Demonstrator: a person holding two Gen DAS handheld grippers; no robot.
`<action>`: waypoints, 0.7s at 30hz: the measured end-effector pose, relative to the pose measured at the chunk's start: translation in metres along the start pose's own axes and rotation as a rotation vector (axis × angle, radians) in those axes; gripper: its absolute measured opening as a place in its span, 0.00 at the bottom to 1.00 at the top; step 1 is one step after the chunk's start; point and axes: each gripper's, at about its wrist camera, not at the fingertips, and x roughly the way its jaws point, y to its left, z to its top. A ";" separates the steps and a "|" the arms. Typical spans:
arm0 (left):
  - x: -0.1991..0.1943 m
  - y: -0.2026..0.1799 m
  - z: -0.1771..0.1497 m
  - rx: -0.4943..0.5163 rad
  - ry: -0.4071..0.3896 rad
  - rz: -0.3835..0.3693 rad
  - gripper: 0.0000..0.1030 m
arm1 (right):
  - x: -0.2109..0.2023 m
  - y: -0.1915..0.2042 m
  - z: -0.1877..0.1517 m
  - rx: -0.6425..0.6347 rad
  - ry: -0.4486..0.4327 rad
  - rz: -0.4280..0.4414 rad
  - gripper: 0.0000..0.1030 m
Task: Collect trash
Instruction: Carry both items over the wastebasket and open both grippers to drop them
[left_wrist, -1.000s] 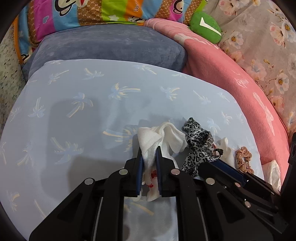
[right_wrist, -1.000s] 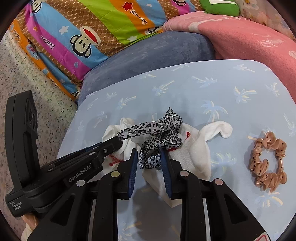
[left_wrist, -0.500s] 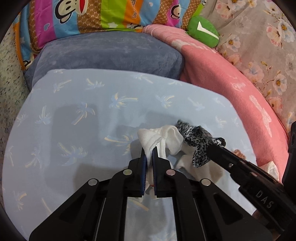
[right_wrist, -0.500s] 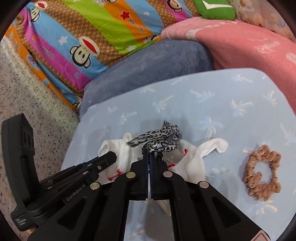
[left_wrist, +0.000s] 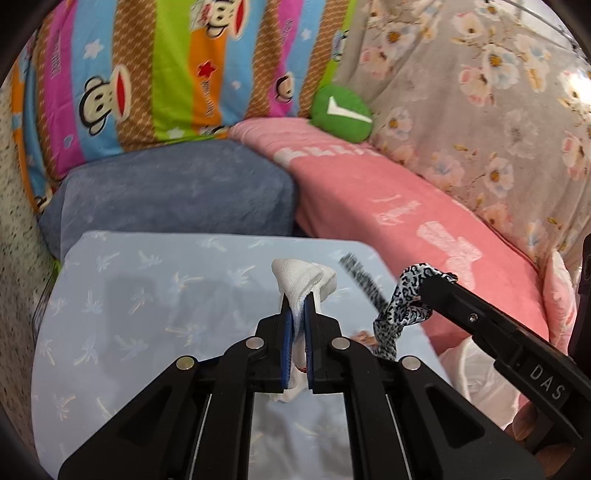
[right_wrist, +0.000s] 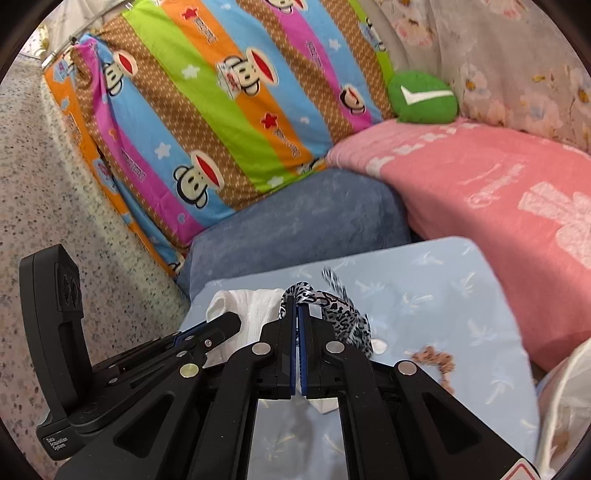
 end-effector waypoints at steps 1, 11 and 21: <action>-0.004 -0.009 0.001 0.011 -0.010 -0.010 0.05 | -0.011 -0.002 0.002 -0.005 -0.015 -0.008 0.02; -0.028 -0.091 -0.002 0.121 -0.051 -0.107 0.06 | -0.117 -0.044 0.011 0.013 -0.136 -0.081 0.02; -0.028 -0.167 -0.020 0.220 -0.020 -0.210 0.06 | -0.190 -0.104 -0.001 0.088 -0.201 -0.175 0.02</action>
